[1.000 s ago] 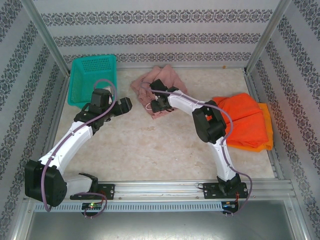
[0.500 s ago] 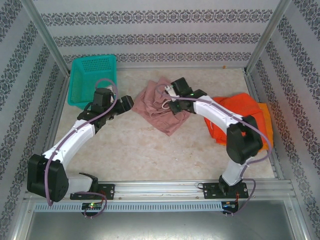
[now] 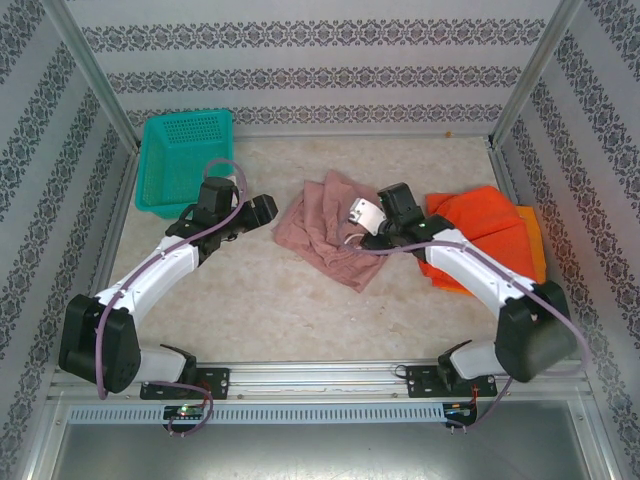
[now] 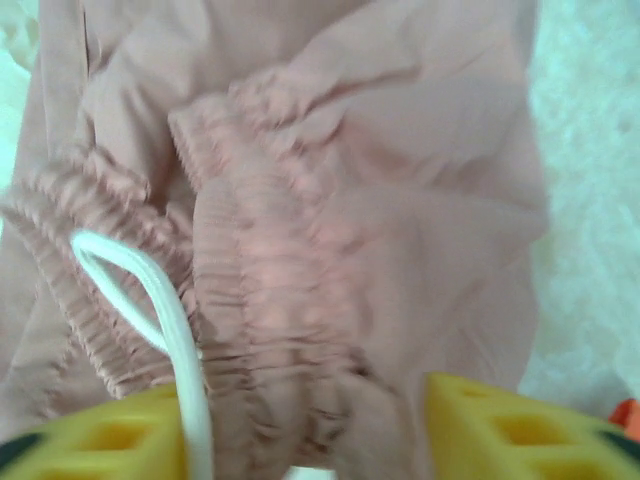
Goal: Fold and stack the shorts
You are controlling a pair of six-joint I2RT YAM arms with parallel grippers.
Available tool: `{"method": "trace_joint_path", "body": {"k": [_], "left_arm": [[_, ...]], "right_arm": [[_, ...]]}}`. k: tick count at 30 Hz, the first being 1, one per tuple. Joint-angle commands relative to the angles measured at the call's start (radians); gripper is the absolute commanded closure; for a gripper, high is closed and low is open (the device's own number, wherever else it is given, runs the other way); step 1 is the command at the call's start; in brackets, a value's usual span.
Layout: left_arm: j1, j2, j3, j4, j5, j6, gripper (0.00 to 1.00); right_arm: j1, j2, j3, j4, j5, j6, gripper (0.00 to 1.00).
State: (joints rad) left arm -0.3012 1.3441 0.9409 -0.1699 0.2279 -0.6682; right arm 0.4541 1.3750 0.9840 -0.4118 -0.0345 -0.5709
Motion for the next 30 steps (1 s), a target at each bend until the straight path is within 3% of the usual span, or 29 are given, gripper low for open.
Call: {"method": "trace_joint_path", "body": {"k": [1, 5, 9, 12, 16, 19, 30], "left_arm": [[-0.007, 0.000, 0.010, 0.045, -0.016, -0.007, 0.19], [-0.006, -0.011, 0.005, 0.041, -0.039, -0.004, 0.19], [-0.006, -0.028, -0.010, 0.041, -0.061, -0.004, 0.18], [-0.006, -0.035, -0.019, 0.041, -0.070, -0.006, 0.18], [-0.007, -0.042, -0.023, 0.037, -0.073, -0.009, 0.18], [-0.006, -0.050, -0.029, 0.032, -0.075, -0.008, 0.18], [-0.005, -0.061, -0.053, 0.033, -0.082, -0.008, 0.17]], "right_arm": [[0.008, -0.057, 0.009, -0.015, 0.004, 0.045, 0.29], [0.043, -0.085, 0.078, -0.065, -0.009, 0.297, 0.16], [0.108, -0.047, 0.153, -0.070, 0.106, 0.620, 0.14], [0.144, 0.056, 0.261, -0.159, 0.175, 0.844, 0.17], [0.162, 0.197, 0.347, -0.212, 0.161, 1.031, 0.27], [0.166, 0.302, 0.395, -0.241, 0.164, 1.098, 0.31], [0.174, 0.629, 0.553, -0.303, 0.166, 1.119, 0.46]]}}
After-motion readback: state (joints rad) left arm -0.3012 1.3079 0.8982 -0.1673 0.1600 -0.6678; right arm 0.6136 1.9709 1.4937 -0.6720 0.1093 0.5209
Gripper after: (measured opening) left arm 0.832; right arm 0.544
